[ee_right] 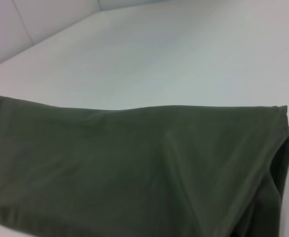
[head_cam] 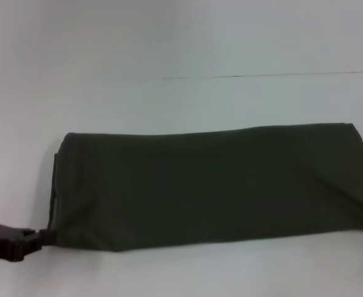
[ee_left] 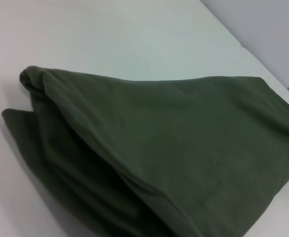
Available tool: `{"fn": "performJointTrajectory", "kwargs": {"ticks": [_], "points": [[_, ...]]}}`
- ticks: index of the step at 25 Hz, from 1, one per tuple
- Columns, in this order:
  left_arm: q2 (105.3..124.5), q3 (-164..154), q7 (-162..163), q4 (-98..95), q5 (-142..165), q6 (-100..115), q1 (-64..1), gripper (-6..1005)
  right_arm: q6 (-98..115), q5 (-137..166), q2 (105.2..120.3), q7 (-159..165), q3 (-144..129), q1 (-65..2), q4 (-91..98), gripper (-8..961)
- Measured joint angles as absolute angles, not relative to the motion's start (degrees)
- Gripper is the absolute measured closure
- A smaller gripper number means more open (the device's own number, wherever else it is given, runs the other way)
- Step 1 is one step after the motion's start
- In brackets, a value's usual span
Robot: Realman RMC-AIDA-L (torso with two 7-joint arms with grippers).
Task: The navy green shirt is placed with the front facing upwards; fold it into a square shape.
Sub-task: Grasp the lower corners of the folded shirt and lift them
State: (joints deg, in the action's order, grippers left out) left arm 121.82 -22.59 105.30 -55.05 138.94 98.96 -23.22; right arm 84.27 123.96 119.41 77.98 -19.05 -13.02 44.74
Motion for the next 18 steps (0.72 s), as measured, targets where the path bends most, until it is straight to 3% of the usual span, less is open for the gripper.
{"fn": "performJointTrajectory", "kwargs": {"ticks": [14, 18], "points": [[121.81, -21.4, 104.5, -55.2, 139.6, 99.2, -22.2, 973, 85.7, 124.0, 119.22, 77.7, -17.7, -12.2, 45.1, 919], [121.82, -20.3, 104.6, -55.1, 139.6, 98.8, -22.3, 866, 86.0, 123.6, 119.28, 76.7, -15.3, -12.3, 45.4, 804]]}}
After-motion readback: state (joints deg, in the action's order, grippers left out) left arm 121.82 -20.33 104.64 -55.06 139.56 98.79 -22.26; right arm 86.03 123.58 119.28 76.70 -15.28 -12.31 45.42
